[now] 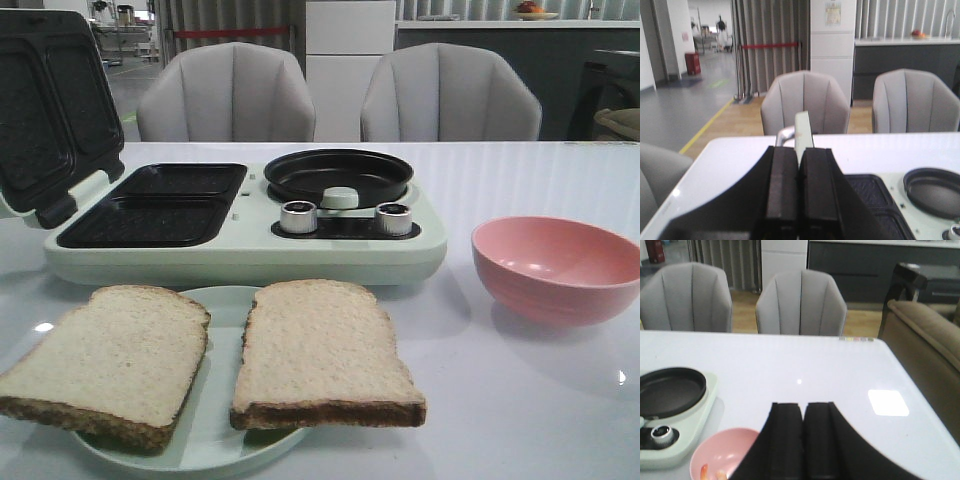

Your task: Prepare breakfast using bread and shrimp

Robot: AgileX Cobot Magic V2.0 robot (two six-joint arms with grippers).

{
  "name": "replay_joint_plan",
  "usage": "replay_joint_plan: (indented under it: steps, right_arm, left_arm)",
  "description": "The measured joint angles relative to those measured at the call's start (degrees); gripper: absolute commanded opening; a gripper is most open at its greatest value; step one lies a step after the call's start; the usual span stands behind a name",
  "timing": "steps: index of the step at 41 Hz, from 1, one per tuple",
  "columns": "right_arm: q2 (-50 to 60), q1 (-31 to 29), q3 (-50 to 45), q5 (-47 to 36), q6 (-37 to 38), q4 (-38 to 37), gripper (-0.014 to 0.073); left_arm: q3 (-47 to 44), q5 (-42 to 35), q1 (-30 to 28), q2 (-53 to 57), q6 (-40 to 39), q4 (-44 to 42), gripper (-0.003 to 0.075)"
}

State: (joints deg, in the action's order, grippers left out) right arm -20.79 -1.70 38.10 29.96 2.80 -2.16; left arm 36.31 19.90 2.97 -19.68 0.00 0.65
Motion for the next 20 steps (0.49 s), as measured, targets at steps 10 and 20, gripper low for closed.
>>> replay_joint_plan:
  steps: [10,20]
  right_arm:
    - [-5.92,0.0,0.0,6.65,0.0,0.0,0.0013]
    - [-9.05,0.0,0.0,8.14,0.0,0.0,0.0013]
  left_arm:
    - [-2.97,1.65,0.0,-2.43,0.0,0.0,0.0101]
    - [-6.48,1.67,0.0,-2.81,0.0,0.24,0.0101]
